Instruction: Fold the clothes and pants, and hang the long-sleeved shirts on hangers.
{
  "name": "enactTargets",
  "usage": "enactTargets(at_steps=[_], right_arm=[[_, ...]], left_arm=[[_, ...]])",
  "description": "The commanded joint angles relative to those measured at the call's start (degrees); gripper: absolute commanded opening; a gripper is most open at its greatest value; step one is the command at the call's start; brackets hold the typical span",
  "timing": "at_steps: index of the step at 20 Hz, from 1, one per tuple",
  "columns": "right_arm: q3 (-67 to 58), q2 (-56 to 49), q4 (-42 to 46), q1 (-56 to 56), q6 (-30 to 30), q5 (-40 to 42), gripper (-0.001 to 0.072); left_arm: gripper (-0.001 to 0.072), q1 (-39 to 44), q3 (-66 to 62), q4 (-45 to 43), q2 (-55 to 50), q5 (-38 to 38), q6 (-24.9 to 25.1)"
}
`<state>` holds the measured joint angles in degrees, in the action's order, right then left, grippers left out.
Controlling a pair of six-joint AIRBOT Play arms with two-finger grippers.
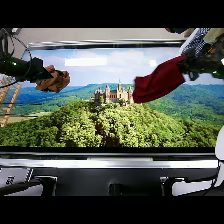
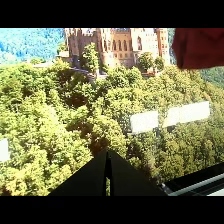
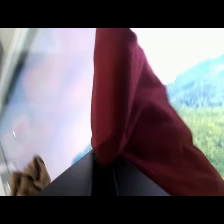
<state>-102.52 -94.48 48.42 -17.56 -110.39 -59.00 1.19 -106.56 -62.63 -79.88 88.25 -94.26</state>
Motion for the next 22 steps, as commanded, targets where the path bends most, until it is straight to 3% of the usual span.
enactTargets(at_steps=[1, 7, 12, 15, 18, 22], right_arm=[[-3.3, 0.0, 0.3, -6.0, -5.1, 2.2, 0.0030], [-4.3, 0.0, 1.1, -15.6, -11.8, 3.6, 0.0030], [-4.3, 0.9, 6.5, -22.0, -19.5, -4.5, 0.0030], [-4.3, 2.6, 19.4, -23.6, -21.8, -17.5, 0.0029], [-3.6, 3.5, 33.3, -23.7, -18.2, -28.8, 0.0031], [2.5, 6.1, 41.1, -23.7, -16.3, -30.1, 0.0031]], left_arm=[[0.0016, 0.0, 0.0, 0.0, 0.0, 0.0, 0.0], [0.0016, 0.0, 0.0, 0.0, 0.0, 0.0, 0.0], [0.0016, 0.0, 0.0, 0.0, 0.0, 0.5, -0.1], [0.0016, 0.0, 0.0, 0.0, 0.0, 0.5, 0.0], [0.0016, 0.0, 0.0, 0.0, 0.0, 0.5, 0.0], [0.0016, 0.0, 0.0, 0.0, 0.0, 0.5, 0.0]])
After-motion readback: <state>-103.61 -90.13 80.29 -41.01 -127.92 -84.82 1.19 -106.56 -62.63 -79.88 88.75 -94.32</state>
